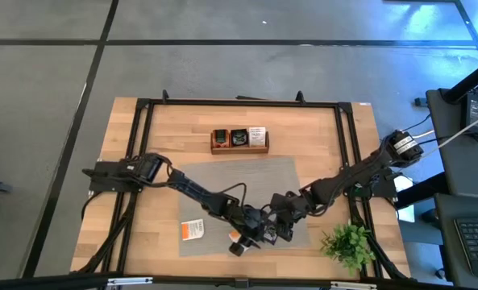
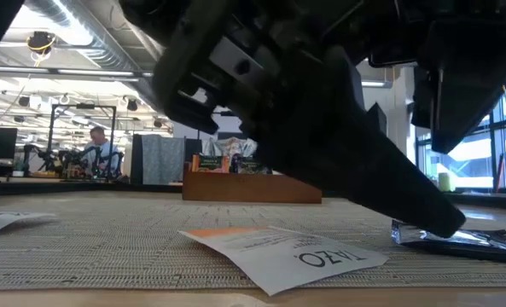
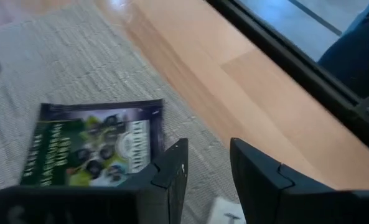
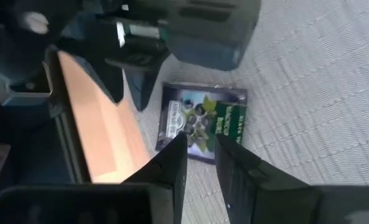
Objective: Pick & Place Tea
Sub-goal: Put the purple tea bag into the middle section of the wooden organizer
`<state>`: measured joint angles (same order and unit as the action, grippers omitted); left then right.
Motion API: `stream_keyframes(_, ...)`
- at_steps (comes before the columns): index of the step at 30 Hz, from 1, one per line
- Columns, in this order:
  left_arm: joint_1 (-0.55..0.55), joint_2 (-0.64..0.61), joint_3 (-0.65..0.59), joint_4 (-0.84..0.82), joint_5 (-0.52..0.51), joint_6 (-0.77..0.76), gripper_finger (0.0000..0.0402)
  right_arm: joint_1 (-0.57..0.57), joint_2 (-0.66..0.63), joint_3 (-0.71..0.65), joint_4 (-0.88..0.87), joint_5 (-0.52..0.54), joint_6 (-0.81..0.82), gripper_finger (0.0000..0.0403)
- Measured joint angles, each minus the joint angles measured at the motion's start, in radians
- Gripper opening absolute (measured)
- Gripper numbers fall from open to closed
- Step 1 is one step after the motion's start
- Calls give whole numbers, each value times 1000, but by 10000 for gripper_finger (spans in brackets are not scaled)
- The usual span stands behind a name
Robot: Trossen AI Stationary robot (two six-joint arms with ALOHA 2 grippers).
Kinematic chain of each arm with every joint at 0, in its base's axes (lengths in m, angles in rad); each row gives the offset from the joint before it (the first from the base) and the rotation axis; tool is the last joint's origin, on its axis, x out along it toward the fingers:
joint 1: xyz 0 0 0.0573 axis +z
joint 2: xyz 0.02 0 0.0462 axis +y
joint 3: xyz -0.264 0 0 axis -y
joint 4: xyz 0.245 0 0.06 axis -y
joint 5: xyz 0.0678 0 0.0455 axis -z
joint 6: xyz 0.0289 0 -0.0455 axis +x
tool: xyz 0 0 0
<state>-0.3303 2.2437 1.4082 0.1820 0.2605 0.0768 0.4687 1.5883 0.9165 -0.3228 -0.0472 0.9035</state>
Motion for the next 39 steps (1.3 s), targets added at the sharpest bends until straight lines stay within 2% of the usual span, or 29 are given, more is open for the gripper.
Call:
stream_keyframes(8,5,0,0,9,-8,-7,116,59,0,0,-17,83,99,86)
stream_keyframes(12,6,0,0,-11,-101,-12,116,79,8,-13,-12,133,163,103)
stream_keyframes(14,8,0,0,-15,-109,-12,116,79,19,-25,-5,151,189,121)
stream_keyframes(20,22,9,3,-29,-94,-37,116,77,58,-77,23,153,233,183)
stream_keyframes(24,29,10,3,-35,-73,-46,116,77,75,-95,48,150,299,205)
stream_keyframes(31,31,11,2,-35,-71,-56,116,77,82,-102,148,122,322,211)
stream_keyframes(39,32,11,3,-56,-52,-82,116,77,82,-102,112,97,398,211)
